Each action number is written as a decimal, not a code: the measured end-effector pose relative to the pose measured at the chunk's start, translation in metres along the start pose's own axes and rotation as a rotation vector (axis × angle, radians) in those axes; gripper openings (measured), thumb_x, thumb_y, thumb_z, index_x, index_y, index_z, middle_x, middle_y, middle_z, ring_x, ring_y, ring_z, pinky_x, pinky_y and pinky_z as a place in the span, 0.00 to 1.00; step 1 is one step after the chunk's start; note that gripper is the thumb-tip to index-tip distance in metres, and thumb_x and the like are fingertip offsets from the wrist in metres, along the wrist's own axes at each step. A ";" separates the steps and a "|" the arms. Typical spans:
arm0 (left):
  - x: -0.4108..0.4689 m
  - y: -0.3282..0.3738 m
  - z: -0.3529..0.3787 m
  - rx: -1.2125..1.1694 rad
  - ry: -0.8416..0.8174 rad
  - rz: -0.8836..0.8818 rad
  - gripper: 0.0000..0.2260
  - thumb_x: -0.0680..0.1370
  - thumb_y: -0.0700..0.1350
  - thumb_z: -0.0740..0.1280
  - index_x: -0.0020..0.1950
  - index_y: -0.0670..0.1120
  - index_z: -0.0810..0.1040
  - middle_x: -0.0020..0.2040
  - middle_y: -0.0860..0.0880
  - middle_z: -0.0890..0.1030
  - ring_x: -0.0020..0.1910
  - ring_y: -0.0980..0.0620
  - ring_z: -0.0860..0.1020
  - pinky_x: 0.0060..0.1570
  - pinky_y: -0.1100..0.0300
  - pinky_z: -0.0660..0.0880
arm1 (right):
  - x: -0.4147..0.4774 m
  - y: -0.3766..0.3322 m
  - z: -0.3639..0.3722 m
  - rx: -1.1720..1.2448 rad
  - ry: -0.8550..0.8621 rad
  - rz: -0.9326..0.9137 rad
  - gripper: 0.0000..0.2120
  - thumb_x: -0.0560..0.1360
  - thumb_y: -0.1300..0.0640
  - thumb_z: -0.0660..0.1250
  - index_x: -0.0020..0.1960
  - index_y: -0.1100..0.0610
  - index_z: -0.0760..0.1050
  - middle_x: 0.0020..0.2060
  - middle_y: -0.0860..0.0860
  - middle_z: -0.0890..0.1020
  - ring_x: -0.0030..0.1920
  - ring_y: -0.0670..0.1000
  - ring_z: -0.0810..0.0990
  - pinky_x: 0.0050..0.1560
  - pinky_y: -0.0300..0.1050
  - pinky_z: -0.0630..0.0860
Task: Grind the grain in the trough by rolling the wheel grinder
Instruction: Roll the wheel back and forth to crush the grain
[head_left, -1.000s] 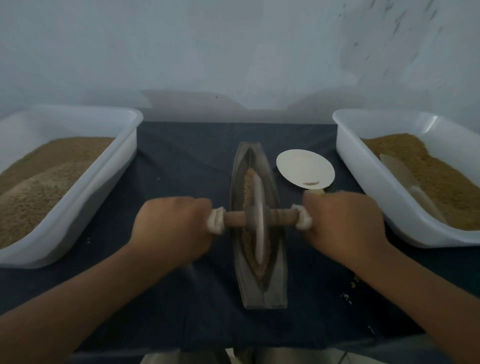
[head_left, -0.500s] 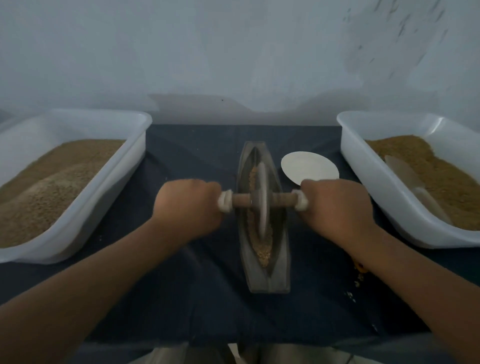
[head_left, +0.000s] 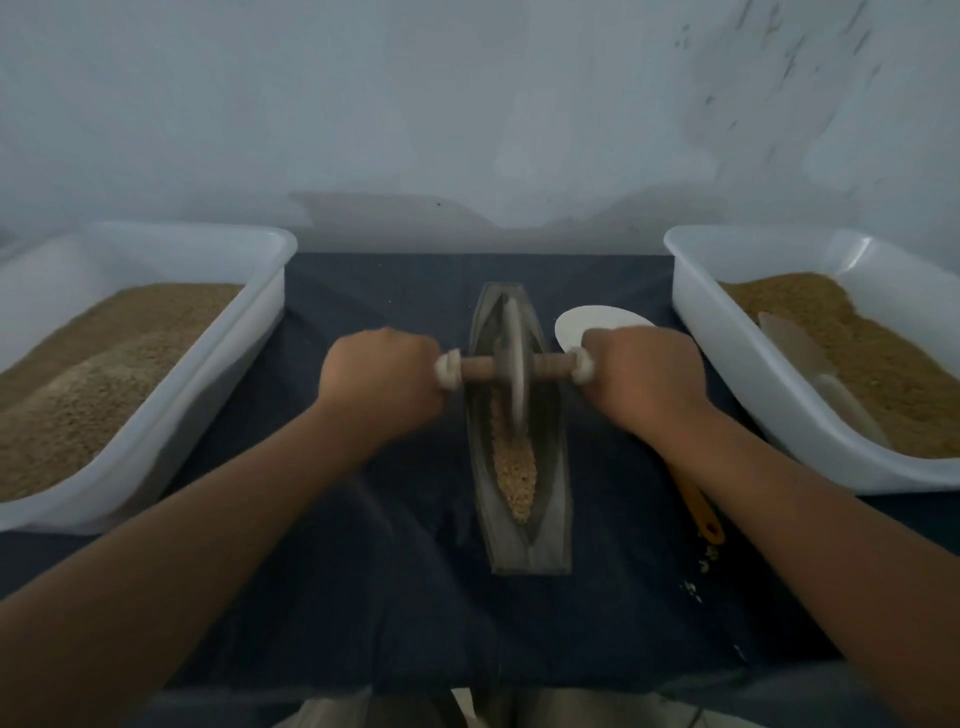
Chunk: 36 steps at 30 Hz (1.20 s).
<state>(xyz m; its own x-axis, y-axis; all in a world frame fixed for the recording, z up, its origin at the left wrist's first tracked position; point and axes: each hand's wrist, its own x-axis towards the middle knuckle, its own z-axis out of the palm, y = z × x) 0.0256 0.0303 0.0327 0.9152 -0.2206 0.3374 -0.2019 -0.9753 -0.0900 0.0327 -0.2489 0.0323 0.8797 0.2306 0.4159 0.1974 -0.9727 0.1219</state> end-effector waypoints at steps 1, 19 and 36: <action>-0.017 -0.001 0.000 0.020 0.036 0.034 0.17 0.76 0.57 0.65 0.33 0.52 0.64 0.29 0.55 0.69 0.28 0.48 0.71 0.30 0.59 0.63 | -0.017 0.001 -0.002 -0.005 0.030 -0.015 0.19 0.81 0.43 0.62 0.34 0.47 0.65 0.25 0.44 0.68 0.26 0.43 0.65 0.26 0.42 0.61; -0.045 -0.003 0.006 0.008 0.124 0.071 0.22 0.71 0.55 0.71 0.31 0.54 0.58 0.26 0.57 0.62 0.23 0.51 0.63 0.28 0.62 0.57 | -0.037 0.000 -0.012 -0.008 0.054 -0.078 0.18 0.76 0.44 0.69 0.34 0.46 0.64 0.25 0.44 0.66 0.24 0.46 0.66 0.25 0.44 0.68; -0.001 -0.005 0.015 -0.030 -0.032 -0.051 0.14 0.75 0.58 0.62 0.33 0.52 0.70 0.30 0.55 0.69 0.30 0.49 0.72 0.33 0.57 0.68 | -0.005 -0.004 -0.007 -0.002 0.060 -0.036 0.15 0.79 0.48 0.68 0.36 0.49 0.70 0.29 0.46 0.71 0.28 0.47 0.69 0.28 0.43 0.64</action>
<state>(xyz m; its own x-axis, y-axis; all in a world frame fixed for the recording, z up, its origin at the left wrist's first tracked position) 0.0311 0.0351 0.0187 0.9351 -0.1704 0.3107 -0.1644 -0.9853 -0.0454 0.0247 -0.2462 0.0357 0.8448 0.2661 0.4642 0.2271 -0.9639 0.1392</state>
